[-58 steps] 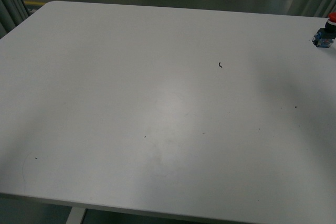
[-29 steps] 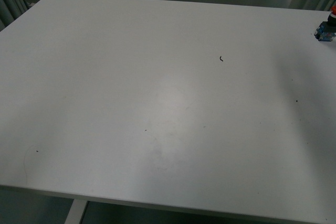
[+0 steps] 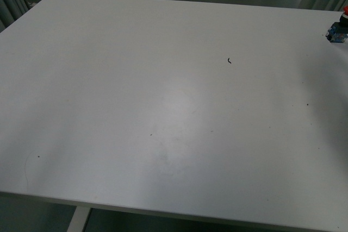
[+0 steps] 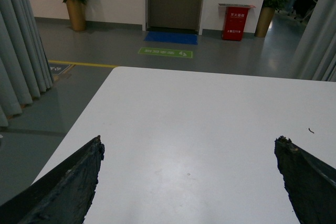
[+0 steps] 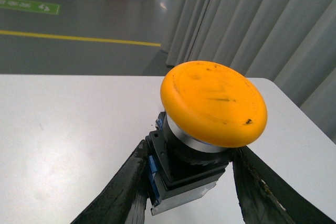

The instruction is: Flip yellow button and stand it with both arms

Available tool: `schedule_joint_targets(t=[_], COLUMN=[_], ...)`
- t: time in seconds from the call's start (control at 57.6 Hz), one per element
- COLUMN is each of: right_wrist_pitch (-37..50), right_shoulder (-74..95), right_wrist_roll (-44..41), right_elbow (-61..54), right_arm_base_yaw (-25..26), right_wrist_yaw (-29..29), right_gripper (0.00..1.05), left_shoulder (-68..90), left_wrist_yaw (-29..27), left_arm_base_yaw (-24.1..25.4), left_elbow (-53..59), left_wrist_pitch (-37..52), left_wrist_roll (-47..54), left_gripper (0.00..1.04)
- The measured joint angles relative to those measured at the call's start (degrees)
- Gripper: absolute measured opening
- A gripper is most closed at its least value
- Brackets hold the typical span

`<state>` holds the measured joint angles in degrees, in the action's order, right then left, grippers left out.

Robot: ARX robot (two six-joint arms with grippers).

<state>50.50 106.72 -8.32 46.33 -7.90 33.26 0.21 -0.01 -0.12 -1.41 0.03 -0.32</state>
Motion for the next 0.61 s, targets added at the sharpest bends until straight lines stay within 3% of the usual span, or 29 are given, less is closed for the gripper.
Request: schedule_joint_targets(t=[0.33, 0.608], right_wrist_pitch=[-4.94, -10.64], right_shoulder=[8.57, 13.62], right_wrist_roll=[0.55, 5.95], right_elbow=[6.21, 10.4], right_arm_base_yaw=[7.48, 9.64], right_wrist_yaw=[-3.08, -5.57], right_gripper=[0.39, 0.39], left_shoulder=[0.0, 0.0], left_wrist_yaw=[0.0, 0.0], left_arm_base_yaw=[0.0, 0.0], left_elbow=[0.0, 0.0], left_wrist_pitch=[0.0, 0.0], left_wrist_roll=[0.0, 0.0], left_gripper=[0.98, 0.98])
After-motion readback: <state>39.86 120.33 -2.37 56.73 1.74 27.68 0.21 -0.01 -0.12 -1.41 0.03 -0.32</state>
